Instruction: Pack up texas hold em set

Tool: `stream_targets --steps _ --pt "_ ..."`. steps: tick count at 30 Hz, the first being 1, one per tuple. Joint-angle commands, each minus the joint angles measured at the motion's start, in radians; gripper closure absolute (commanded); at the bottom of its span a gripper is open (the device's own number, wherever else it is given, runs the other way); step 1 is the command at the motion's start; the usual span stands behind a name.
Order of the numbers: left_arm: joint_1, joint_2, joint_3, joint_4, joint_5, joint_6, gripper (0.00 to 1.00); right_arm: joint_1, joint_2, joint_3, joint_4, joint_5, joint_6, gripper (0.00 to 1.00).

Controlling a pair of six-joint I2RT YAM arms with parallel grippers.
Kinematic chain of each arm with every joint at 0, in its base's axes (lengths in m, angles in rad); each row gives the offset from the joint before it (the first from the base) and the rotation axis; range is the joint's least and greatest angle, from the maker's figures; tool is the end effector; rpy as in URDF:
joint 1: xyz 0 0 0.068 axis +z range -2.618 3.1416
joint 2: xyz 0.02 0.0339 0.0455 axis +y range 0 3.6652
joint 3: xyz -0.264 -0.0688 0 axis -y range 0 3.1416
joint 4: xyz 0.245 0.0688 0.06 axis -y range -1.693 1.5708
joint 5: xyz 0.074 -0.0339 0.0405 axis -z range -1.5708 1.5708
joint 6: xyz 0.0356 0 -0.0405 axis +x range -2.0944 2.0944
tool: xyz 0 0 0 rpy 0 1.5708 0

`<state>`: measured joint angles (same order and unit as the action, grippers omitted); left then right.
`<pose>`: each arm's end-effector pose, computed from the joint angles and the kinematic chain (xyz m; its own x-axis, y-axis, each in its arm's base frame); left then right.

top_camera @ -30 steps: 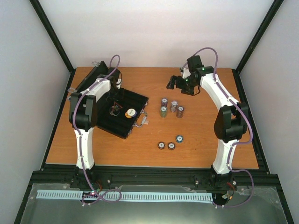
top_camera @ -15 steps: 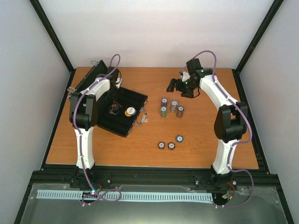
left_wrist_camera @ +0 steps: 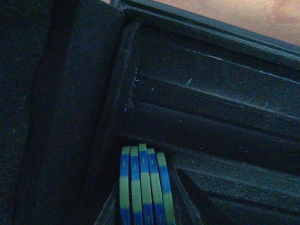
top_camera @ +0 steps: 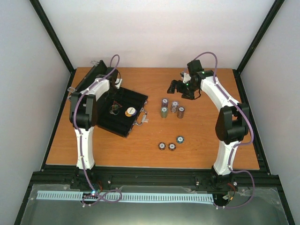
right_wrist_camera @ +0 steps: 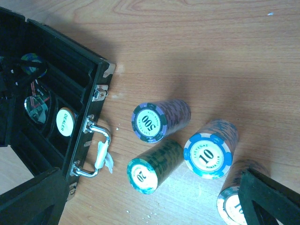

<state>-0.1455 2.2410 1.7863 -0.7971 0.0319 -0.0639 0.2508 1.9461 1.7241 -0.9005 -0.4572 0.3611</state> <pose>0.4597 -0.0685 0.1626 -0.9475 0.0743 -0.3110 0.0945 0.9943 -0.0502 0.3980 0.1182 0.2682 -0.9609 0.0811 -0.2649 -0.0733 0.8478 0.5253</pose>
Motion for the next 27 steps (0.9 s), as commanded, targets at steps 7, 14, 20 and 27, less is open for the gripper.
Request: stream_targets --steps 7,14,20,27 --pt "0.017 -0.025 -0.021 -0.027 -0.061 0.029 0.57 -0.007 -0.053 -0.022 0.021 -0.021 0.007 0.0" --pt "0.016 -0.055 0.024 -0.072 -0.119 0.039 0.51 -0.007 -0.07 -0.052 0.032 -0.028 0.009 0.0" --pt "0.017 -0.063 0.066 -0.109 -0.169 0.034 0.48 -0.006 -0.082 -0.071 0.035 -0.03 0.009 0.0" --pt "0.017 -0.071 0.083 -0.124 -0.21 0.035 0.48 -0.007 -0.088 -0.087 0.037 -0.033 0.01 0.0"
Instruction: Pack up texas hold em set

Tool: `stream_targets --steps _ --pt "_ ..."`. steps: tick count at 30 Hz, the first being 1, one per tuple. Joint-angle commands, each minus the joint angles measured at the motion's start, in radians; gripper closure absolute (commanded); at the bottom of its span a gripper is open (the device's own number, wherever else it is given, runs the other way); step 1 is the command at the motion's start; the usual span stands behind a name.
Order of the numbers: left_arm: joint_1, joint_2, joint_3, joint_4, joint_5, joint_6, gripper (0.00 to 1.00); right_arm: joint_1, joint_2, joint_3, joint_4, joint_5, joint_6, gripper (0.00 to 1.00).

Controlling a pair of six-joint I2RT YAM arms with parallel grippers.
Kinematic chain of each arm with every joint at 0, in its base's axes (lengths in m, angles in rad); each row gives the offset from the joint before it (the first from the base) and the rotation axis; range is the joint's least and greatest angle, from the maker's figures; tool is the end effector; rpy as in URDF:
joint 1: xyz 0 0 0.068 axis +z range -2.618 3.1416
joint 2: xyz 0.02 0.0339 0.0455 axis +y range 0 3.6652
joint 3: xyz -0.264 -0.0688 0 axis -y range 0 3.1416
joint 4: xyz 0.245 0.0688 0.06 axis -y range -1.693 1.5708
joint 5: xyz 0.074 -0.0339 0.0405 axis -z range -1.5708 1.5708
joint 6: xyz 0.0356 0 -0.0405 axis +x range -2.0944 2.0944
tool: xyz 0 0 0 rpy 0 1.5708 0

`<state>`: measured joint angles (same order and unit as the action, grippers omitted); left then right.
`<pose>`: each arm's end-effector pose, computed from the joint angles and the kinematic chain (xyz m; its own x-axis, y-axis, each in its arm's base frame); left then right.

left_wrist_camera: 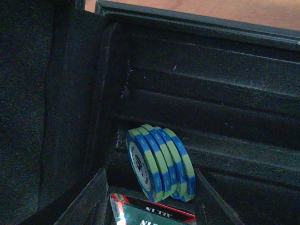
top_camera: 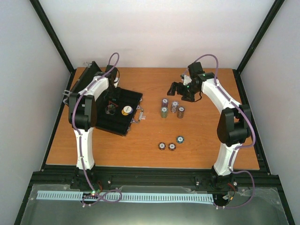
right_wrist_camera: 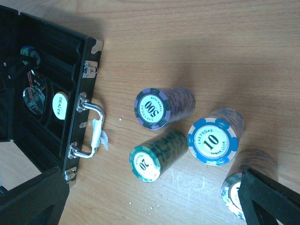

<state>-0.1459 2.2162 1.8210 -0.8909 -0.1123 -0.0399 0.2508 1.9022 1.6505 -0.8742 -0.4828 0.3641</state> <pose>0.4544 -0.0627 0.1805 -0.9533 0.1000 -0.2849 0.0754 0.9925 0.0963 0.3868 0.1162 0.2650 -0.9643 0.0785 -0.2529 -0.0749 0.8352 0.5449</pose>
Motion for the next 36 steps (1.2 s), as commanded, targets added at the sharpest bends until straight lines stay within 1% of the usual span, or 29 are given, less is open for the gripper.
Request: stream_targets --steps 1,11,18,24,27,31,36 --pt "0.017 -0.047 0.05 -0.031 -0.068 0.01 0.48 -0.006 -0.045 -0.015 0.011 -0.008 0.006 0.0" --pt "0.017 -0.043 0.045 -0.039 -0.137 0.002 0.48 -0.007 -0.054 -0.039 0.014 -0.01 0.005 0.0" --pt "0.017 -0.04 0.041 -0.045 -0.202 -0.003 0.45 -0.007 -0.058 -0.052 0.018 -0.013 0.008 0.0" --pt "0.017 -0.042 0.038 -0.037 -0.205 -0.014 0.44 -0.005 -0.064 -0.056 0.018 -0.011 0.007 0.0" --pt "0.017 -0.057 0.037 -0.022 -0.171 -0.009 0.44 -0.007 -0.066 -0.059 0.02 -0.011 0.006 0.0" --pt "0.017 -0.111 0.005 0.044 -0.042 0.005 0.44 -0.006 -0.073 -0.06 0.024 -0.009 0.006 0.0" --pt "0.017 -0.165 0.003 0.074 0.055 0.004 0.44 -0.007 -0.082 -0.052 0.024 -0.005 0.001 0.0"
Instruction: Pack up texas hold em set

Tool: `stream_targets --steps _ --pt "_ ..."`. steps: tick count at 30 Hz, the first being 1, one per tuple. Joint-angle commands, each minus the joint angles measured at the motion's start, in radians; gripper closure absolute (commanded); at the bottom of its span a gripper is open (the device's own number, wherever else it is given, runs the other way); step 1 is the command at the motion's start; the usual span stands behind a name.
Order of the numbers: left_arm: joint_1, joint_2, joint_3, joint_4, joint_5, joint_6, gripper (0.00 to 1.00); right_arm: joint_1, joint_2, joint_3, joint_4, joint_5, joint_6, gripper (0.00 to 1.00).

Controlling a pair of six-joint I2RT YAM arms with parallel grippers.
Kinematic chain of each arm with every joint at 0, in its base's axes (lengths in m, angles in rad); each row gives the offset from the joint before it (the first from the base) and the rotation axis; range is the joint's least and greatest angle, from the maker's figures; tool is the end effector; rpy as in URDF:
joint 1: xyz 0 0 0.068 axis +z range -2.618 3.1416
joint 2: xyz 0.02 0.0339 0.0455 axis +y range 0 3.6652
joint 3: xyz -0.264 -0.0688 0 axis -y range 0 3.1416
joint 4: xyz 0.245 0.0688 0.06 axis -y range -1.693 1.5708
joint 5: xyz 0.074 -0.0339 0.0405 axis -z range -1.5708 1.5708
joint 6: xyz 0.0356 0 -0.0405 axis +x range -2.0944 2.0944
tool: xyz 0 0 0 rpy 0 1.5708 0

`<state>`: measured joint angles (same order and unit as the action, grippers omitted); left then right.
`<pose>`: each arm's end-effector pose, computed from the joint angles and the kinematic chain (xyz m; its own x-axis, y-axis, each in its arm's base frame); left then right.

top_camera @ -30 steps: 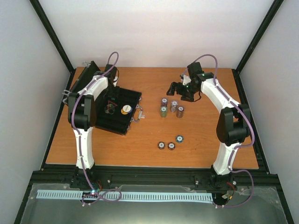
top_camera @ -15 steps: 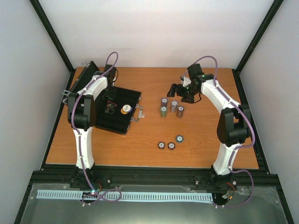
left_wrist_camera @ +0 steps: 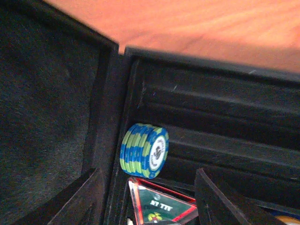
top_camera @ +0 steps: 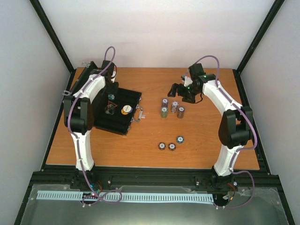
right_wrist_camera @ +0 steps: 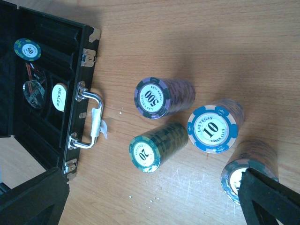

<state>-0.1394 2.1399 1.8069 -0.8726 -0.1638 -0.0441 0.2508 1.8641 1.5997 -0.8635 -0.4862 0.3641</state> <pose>0.4488 -0.0571 0.2106 -0.9276 0.0862 -0.3635 0.0386 0.9899 0.1364 0.3772 0.1138 0.2648 -0.9651 0.0778 -0.2501 -0.0746 0.8337 0.5471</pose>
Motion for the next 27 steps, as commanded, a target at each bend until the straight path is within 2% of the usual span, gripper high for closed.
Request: stream_targets --steps 1,5,10,14,19,22,27 --pt "0.01 -0.096 0.017 0.058 0.122 0.009 0.44 -0.007 -0.048 0.0 0.013 0.001 -0.001 0.0" --pt "-0.002 -0.146 0.009 0.068 0.193 -0.005 0.43 -0.007 -0.071 0.009 -0.012 0.055 -0.026 0.0" --pt "-0.029 -0.234 -0.024 0.114 0.281 -0.032 0.27 -0.006 -0.123 -0.004 -0.051 0.119 -0.07 0.0" --pt "-0.059 -0.284 -0.024 0.136 0.38 -0.062 0.28 0.029 -0.178 -0.053 -0.104 0.209 -0.104 0.0" --pt "-0.166 -0.354 -0.026 0.095 0.368 -0.014 0.24 0.119 -0.277 -0.166 -0.167 0.353 -0.121 0.0" --pt "-0.192 -0.374 -0.037 0.05 0.425 -0.056 0.07 0.175 -0.346 -0.266 -0.196 0.411 -0.106 0.0" --pt "-0.227 -0.454 -0.156 0.073 0.446 -0.115 0.05 0.252 -0.473 -0.433 -0.214 0.44 -0.041 0.0"
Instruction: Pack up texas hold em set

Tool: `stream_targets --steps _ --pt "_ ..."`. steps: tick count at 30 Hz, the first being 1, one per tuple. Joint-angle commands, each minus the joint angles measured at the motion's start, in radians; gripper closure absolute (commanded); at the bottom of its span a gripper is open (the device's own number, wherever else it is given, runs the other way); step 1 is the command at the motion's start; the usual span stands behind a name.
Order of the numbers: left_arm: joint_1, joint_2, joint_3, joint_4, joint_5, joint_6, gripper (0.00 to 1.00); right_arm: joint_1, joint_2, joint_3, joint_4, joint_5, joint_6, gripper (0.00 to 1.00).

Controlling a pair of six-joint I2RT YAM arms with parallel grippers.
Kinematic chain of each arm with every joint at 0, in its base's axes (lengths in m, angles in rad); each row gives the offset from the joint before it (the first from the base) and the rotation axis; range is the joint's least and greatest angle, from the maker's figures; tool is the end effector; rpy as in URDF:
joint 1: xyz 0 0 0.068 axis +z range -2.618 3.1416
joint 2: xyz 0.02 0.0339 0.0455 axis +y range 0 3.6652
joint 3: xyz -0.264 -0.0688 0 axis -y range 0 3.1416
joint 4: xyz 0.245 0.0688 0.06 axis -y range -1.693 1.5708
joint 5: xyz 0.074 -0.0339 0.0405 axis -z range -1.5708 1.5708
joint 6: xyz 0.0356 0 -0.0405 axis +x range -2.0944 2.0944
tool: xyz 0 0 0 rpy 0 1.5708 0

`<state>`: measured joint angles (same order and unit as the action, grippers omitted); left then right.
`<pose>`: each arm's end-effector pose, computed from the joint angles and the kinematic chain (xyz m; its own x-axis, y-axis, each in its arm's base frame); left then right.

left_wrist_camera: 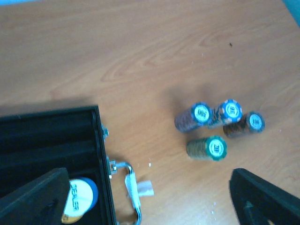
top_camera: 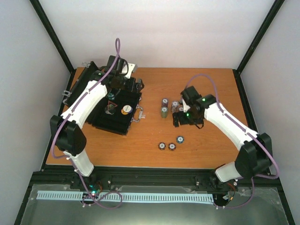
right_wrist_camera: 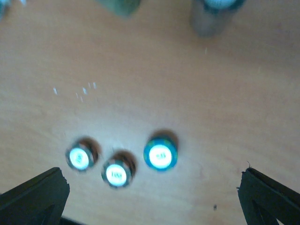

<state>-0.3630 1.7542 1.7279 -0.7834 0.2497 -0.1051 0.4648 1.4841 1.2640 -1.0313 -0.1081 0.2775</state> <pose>0.3610 -0.1465 0.3480 -0.7260 0.1670 -0.6671 0.4296 0.8676 -0.2503 0.2519 0.1306 0.2777 -0.9466 -0.1700 -0.2739 -0.2252 0.9567 0.1845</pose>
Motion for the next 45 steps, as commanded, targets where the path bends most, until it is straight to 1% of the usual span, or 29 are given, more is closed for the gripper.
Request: stream_targets --steps 1,4,9,16,22,28,31,36,45 --pt "-0.004 -0.086 -0.097 -0.008 0.03 -0.061 0.01 0.042 -0.116 -0.129 -0.043 0.052 0.058 0.0" --pt "-0.004 -0.12 -0.116 -0.006 0.015 -0.074 0.0 0.061 -0.162 -0.219 -0.029 0.033 0.073 0.0" --pt "-0.002 -0.114 -0.079 0.008 0.044 -0.129 0.0 0.08 -0.171 -0.299 0.028 0.013 0.089 0.0" --pt "-0.001 -0.107 -0.065 0.015 0.075 -0.197 0.0 0.08 -0.115 -0.363 0.149 -0.02 0.116 0.02" --pt "0.001 -0.136 -0.099 0.034 0.055 -0.21 0.0 0.086 -0.025 -0.362 0.219 -0.016 0.119 0.04" --pt "0.002 -0.128 -0.093 -0.002 0.043 -0.182 0.0 0.097 0.05 -0.341 0.246 0.016 0.142 0.07" --pt "0.002 -0.131 -0.096 -0.006 0.047 -0.17 0.0 0.098 0.076 -0.338 0.253 0.026 0.154 0.09" --pt "0.002 -0.129 -0.102 -0.011 0.045 -0.15 0.0 0.098 0.116 -0.334 0.26 0.026 0.159 0.17" --pt "0.002 -0.12 -0.106 -0.023 0.043 -0.13 0.0 0.102 0.16 -0.34 0.275 0.033 0.166 0.19"
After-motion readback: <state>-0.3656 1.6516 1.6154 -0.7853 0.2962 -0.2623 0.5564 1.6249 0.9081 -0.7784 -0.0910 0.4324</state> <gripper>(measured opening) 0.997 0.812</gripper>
